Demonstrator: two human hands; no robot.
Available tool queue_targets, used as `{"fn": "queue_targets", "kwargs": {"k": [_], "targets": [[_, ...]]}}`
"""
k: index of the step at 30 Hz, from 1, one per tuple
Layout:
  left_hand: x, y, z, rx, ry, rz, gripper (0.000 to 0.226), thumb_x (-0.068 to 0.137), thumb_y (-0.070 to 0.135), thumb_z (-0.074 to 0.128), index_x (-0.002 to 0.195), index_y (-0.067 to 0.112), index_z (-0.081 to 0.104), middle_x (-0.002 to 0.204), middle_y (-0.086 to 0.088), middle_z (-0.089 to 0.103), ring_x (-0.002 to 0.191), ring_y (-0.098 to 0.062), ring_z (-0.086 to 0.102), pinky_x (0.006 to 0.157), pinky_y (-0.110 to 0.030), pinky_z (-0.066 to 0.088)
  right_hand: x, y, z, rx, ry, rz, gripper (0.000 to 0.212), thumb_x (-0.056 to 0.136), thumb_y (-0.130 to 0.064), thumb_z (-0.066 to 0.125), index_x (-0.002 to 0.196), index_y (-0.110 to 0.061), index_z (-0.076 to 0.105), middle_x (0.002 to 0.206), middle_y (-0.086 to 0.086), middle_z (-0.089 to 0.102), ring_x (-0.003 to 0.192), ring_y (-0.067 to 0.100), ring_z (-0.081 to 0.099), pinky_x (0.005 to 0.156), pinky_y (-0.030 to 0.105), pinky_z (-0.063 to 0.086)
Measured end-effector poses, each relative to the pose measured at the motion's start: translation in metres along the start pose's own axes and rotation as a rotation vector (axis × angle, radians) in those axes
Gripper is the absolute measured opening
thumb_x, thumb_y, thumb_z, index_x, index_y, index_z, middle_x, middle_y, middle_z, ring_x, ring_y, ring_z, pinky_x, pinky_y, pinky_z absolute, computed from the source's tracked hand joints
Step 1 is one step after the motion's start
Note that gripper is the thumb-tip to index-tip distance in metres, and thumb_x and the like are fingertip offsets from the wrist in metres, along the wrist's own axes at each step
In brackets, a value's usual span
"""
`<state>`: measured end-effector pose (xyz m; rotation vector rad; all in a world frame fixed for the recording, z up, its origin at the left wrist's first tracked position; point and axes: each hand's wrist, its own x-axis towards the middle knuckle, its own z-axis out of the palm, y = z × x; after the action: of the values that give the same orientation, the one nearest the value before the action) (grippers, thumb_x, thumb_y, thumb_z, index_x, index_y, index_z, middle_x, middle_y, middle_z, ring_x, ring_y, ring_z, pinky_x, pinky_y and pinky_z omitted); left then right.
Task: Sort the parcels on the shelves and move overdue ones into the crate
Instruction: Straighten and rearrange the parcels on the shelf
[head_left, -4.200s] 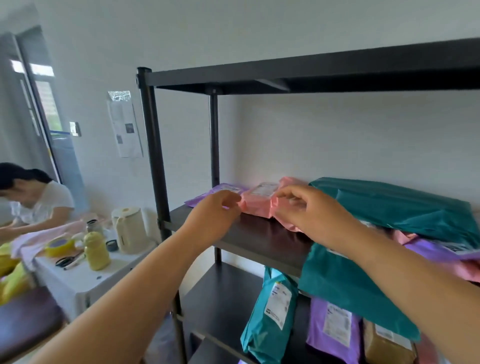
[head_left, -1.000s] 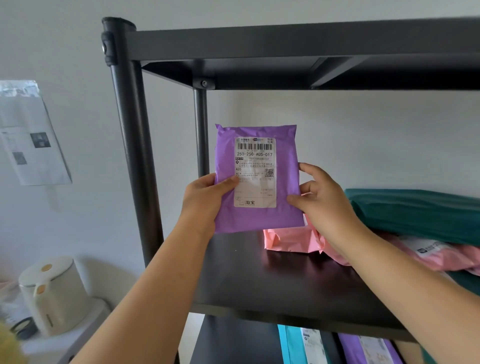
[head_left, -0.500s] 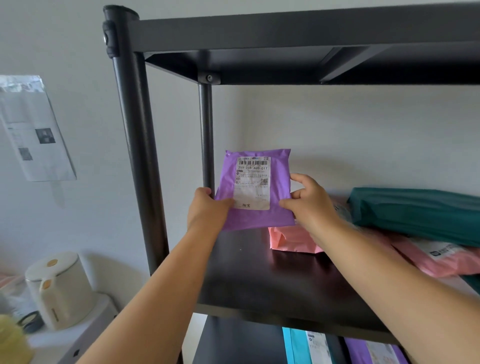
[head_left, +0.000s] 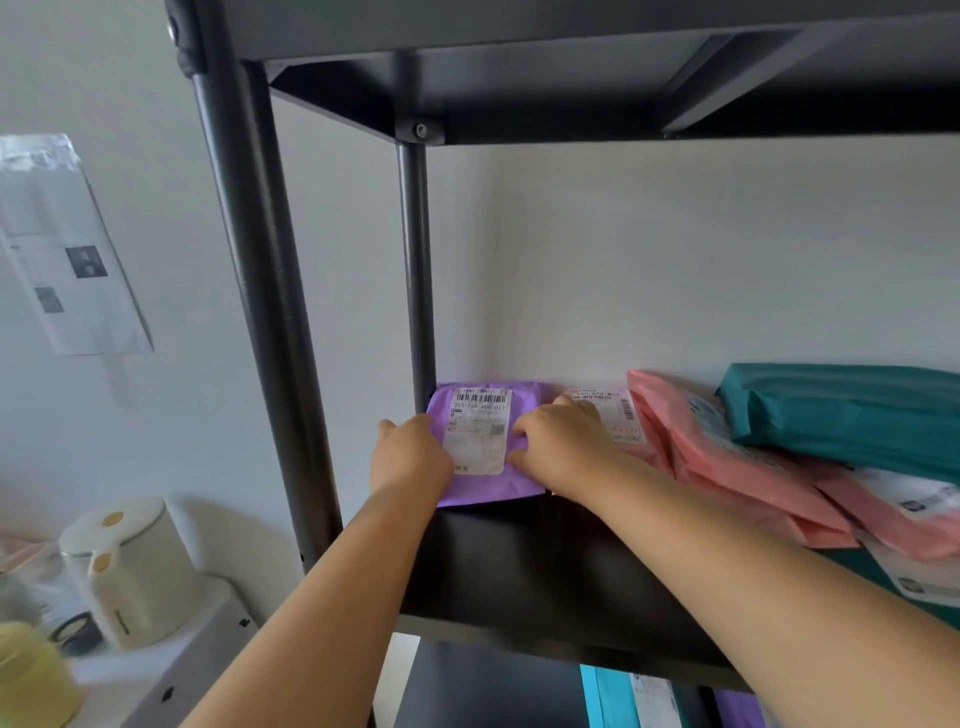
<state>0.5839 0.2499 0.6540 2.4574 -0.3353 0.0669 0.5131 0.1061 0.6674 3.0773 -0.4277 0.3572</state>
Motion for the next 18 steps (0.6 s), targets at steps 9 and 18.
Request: {"fn": "queue_targets", "kwargs": {"k": [9, 18], "targets": [[0.001, -0.003, 0.006, 0.392, -0.036, 0.132, 0.053, 0.09, 0.012, 0.047, 0.139, 0.031, 0.05, 0.138, 0.0, 0.049, 0.129, -0.025, 0.039, 0.101, -0.035, 0.034, 0.005, -0.001, 0.011, -0.224, -0.145, -0.056, 0.048, 0.097, -0.048, 0.046, 0.139, -0.025, 0.055, 0.149, 0.01, 0.041, 0.143, 0.032, 0.026, 0.119, 0.056, 0.007], [-0.001, 0.009, 0.001, 0.332, -0.081, 0.099, 0.054, 0.091, 0.008, 0.042, 0.143, 0.023, 0.044, 0.141, -0.005, 0.048, 0.13, -0.028, 0.041, 0.105, -0.037, 0.033, -0.008, 0.019, -0.013, 0.157, 0.117, -0.022, 0.032, 0.096, -0.037, 0.048, 0.119, -0.024, 0.066, 0.122, 0.006, 0.059, 0.114, 0.029, 0.054, 0.1, 0.038, 0.042]]}}
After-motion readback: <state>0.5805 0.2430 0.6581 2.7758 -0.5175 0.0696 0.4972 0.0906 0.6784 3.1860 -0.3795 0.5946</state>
